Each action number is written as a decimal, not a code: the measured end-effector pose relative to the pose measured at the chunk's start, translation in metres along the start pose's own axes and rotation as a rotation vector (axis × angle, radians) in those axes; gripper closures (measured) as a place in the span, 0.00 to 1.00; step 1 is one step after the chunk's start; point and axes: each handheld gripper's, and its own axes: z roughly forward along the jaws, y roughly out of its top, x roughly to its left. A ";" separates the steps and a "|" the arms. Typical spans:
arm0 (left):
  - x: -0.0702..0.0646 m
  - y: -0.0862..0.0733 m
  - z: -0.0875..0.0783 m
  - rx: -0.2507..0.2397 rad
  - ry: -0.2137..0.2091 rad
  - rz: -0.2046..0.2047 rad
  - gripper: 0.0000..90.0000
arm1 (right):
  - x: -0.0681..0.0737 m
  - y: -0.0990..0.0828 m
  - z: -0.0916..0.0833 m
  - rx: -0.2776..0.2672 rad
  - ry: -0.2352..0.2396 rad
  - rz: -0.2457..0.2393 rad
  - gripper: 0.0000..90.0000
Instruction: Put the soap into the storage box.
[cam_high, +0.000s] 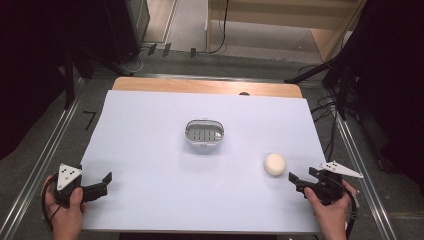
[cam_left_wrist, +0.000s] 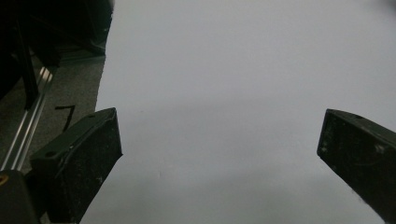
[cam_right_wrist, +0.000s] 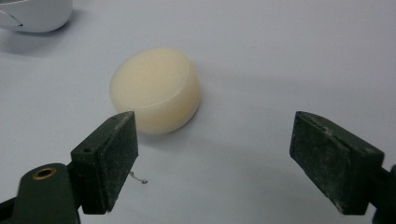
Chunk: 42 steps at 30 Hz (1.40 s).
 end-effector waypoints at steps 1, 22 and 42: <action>0.000 0.000 0.000 0.000 0.000 0.000 0.00 | 0.001 0.001 0.002 0.005 0.004 -0.003 0.18; 0.000 0.000 0.000 -0.002 0.000 -0.001 0.00 | 0.017 0.010 0.016 0.027 0.029 -0.026 0.17; 0.000 0.000 0.000 -0.002 -0.001 -0.002 0.00 | 0.035 0.018 0.042 0.079 0.033 -0.051 0.16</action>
